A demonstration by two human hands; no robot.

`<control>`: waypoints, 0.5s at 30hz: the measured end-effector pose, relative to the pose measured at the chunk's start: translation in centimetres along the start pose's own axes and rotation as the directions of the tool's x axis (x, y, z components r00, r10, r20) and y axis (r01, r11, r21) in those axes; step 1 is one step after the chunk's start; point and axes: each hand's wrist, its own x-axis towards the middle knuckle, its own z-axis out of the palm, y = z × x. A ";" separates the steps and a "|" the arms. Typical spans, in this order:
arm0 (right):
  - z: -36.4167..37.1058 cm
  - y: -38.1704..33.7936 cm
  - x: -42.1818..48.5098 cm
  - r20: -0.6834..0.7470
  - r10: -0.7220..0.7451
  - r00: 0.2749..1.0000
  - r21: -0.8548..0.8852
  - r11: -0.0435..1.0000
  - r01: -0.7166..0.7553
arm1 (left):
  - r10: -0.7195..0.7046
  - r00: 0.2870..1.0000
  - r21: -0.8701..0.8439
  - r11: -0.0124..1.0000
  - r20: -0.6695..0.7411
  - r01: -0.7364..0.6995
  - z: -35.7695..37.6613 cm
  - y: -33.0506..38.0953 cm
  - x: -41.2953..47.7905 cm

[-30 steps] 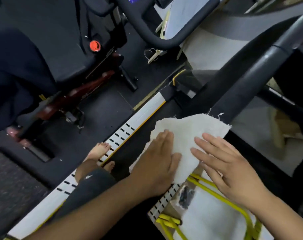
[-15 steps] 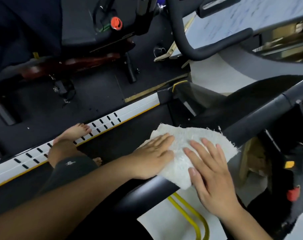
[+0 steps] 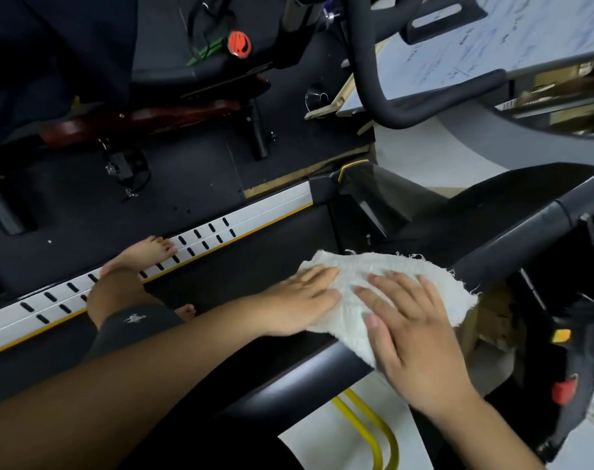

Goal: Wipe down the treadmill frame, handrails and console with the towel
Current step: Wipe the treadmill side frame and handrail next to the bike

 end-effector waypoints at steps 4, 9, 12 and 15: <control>0.5 -0.7 -0.5 -0.038 0.054 0.998 0.033 0.998 -0.052 | -0.046 0.999 0.068 0.997 0.013 0.045 1.1 1.1 -1.0; 0.2 0.2 4.5 0.095 0.177 0.980 -0.141 0.976 -0.163 | -0.014 1.000 0.011 1.000 0.000 0.014 -0.5 1.8 4.2; 0.3 0.4 7.6 0.227 0.241 0.944 -0.197 0.960 -0.198 | -0.055 0.998 -0.071 0.996 -0.025 0.053 -0.8 1.1 7.0; 0.4 0.0 6.5 0.192 0.238 0.952 -0.209 0.958 -0.198 | -0.019 1.000 -0.027 0.999 -0.021 0.019 -0.4 0.9 6.3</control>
